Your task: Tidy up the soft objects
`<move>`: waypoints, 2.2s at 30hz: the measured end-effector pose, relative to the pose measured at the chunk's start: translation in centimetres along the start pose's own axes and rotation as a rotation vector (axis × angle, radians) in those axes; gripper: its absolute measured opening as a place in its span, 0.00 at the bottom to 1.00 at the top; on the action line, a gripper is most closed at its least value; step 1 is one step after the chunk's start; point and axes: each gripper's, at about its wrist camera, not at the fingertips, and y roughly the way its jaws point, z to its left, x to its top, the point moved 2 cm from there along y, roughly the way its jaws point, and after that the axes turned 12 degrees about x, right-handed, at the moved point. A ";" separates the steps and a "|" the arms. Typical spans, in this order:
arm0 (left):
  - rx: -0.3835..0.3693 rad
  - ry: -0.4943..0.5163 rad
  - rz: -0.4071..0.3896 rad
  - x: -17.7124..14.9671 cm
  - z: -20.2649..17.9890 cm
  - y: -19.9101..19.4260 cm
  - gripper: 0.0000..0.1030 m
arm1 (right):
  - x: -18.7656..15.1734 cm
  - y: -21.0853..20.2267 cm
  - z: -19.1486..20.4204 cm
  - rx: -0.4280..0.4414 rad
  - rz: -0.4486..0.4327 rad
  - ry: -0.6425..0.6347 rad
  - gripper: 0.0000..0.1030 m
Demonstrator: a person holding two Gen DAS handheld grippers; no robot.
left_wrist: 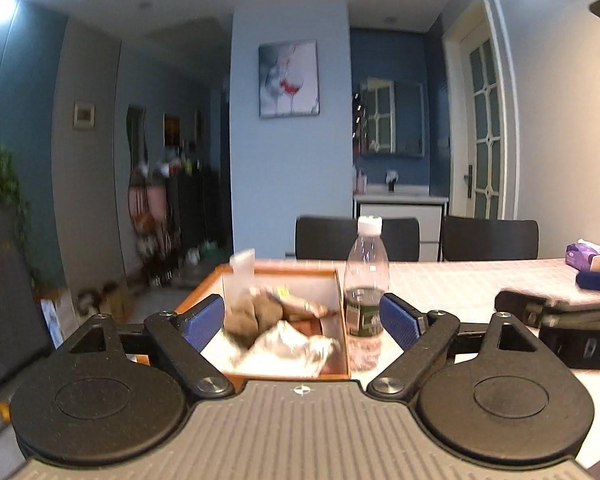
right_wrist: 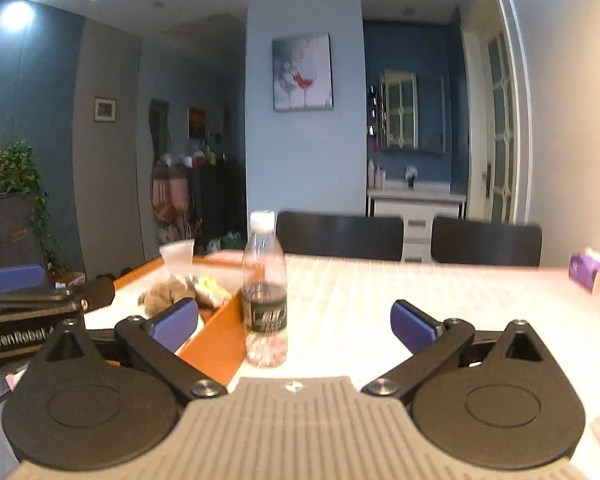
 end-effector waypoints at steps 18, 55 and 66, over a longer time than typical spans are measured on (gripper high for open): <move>0.052 0.010 0.150 -4.3 0.9 1.2 1.00 | -3.7 3.9 -1.9 0.016 0.152 0.131 0.97; 0.039 0.038 0.180 -4.4 -0.1 1.8 1.00 | -3.6 5.2 -2.2 0.030 0.169 0.109 0.97; 0.039 0.042 0.178 -4.4 -0.1 1.7 1.00 | -3.8 5.1 -2.2 0.034 0.171 0.113 0.97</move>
